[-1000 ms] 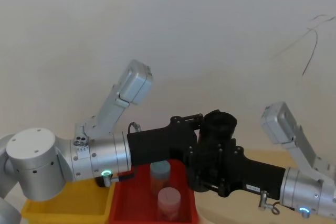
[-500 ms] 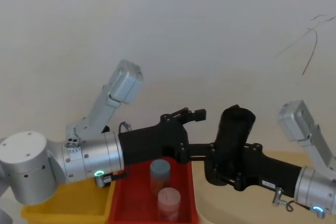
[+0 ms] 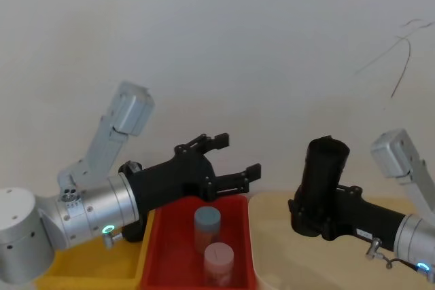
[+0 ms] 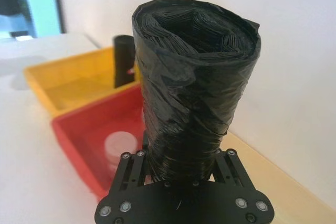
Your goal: Pick up the garbage bag with the one hand and transfer it to the other hand.
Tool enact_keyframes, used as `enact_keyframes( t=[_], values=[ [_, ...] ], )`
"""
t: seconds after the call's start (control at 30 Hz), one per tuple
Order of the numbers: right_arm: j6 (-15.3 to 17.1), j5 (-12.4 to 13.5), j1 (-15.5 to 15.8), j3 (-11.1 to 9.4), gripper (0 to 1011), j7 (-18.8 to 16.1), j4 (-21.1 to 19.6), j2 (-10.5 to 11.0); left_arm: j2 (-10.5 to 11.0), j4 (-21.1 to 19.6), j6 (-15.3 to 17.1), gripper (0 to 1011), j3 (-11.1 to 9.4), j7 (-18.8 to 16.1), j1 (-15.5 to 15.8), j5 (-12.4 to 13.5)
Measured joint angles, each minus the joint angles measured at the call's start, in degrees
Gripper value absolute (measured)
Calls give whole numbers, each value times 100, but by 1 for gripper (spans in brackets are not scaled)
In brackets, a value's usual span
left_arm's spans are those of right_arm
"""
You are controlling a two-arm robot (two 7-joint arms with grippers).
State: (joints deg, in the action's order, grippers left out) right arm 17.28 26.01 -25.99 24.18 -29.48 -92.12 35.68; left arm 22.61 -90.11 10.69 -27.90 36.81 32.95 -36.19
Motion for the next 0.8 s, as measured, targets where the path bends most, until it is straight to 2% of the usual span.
enact_keyframes(
  t=[0.43,0.8],
  values=[
    [285,-270,-247,43,510,442,466,-180,49,-72,-163,1000,185,-775,-464,60],
    [381,-375,-346,63,797,589,656,-250,54,-33,-195,1000,231,-1147,-639,150]
  ],
)
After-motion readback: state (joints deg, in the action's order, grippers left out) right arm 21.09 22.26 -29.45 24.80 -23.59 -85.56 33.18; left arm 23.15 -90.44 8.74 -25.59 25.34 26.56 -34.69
